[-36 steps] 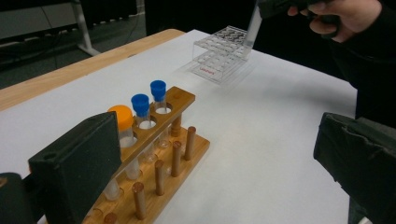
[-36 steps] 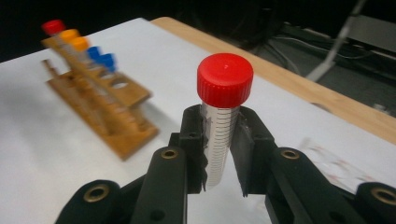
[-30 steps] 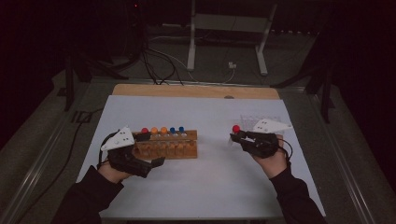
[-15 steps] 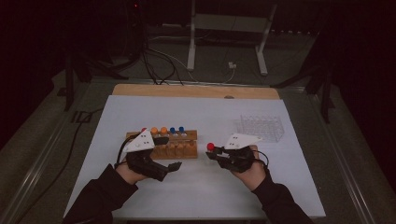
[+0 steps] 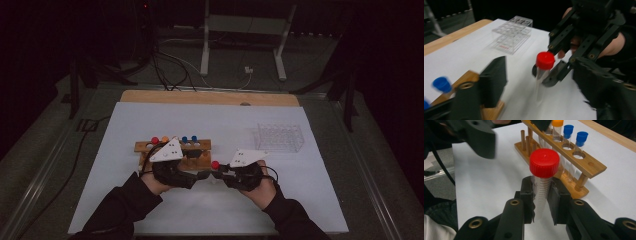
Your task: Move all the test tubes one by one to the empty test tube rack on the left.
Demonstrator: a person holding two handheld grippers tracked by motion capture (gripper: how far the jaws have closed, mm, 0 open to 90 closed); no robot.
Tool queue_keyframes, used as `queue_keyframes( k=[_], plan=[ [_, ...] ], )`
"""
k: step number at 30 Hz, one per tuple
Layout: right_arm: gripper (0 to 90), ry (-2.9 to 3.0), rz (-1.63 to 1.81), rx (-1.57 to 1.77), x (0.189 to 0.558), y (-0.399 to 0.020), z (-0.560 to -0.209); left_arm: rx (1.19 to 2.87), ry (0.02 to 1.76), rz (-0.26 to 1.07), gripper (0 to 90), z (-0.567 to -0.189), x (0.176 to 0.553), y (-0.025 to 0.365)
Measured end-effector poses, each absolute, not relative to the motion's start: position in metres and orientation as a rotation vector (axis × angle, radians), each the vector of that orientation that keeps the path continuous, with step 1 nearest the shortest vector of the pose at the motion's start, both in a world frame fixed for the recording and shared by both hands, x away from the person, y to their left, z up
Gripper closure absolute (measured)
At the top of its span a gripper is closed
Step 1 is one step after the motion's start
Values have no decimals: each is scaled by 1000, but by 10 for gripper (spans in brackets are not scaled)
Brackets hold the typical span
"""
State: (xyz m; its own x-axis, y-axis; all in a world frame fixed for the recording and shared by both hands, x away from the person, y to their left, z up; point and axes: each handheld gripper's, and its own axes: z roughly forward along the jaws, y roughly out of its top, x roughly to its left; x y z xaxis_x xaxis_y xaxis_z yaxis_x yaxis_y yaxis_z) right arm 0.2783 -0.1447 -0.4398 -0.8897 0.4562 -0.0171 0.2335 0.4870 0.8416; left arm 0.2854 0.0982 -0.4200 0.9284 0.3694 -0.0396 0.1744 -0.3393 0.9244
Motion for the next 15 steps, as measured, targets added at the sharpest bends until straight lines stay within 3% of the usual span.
queue_keyframes(
  k=[11, 15],
  plan=[
    [752, 2492, 1366, 588, 277, -145, -438, 1943, 356, 212, 565, -422, 289, 78],
    [752, 2489, 1366, 588, 277, -146, -438, 1956, 334, 207, 687, -423, 289, 74]
  ],
)
